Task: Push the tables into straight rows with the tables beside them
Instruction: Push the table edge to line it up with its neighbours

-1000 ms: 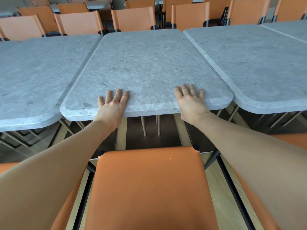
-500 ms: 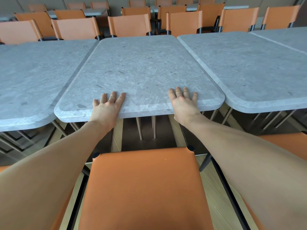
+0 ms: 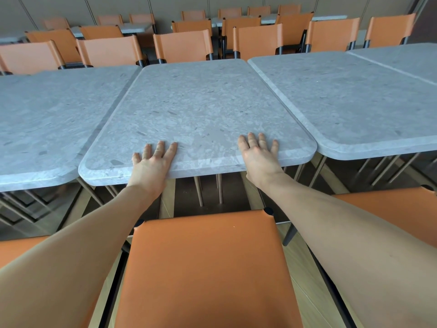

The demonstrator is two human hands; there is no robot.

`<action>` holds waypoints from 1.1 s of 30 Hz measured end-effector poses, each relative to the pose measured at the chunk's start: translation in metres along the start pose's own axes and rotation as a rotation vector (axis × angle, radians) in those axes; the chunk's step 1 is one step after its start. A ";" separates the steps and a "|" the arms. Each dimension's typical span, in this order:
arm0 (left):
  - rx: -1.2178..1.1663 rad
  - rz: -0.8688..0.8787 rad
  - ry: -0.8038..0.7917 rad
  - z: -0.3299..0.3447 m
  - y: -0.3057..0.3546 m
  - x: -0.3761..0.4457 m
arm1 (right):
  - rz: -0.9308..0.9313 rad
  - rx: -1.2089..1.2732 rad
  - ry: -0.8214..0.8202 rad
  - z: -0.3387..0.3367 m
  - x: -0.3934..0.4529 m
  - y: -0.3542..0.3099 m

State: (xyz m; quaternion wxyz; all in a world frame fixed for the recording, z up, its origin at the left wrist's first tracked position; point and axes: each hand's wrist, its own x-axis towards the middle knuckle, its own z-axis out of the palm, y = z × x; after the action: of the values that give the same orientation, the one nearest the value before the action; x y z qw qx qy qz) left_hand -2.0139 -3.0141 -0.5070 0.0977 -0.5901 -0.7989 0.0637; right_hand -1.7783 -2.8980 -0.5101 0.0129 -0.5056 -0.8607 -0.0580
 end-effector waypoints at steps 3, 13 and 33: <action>0.004 0.001 0.014 0.002 0.001 0.000 | 0.005 0.011 0.013 0.002 0.000 0.000; 0.000 0.002 0.023 0.004 -0.001 -0.001 | 0.024 0.011 0.018 0.003 -0.002 -0.002; -0.019 -0.015 0.042 0.001 0.006 -0.016 | 0.040 -0.004 0.015 0.000 -0.013 -0.002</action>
State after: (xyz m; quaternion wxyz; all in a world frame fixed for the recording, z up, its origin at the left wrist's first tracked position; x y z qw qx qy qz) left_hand -2.0036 -3.0272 -0.5103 0.1093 -0.5861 -0.8017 0.0432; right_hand -1.7740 -2.9105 -0.5117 0.0196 -0.5223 -0.8502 -0.0631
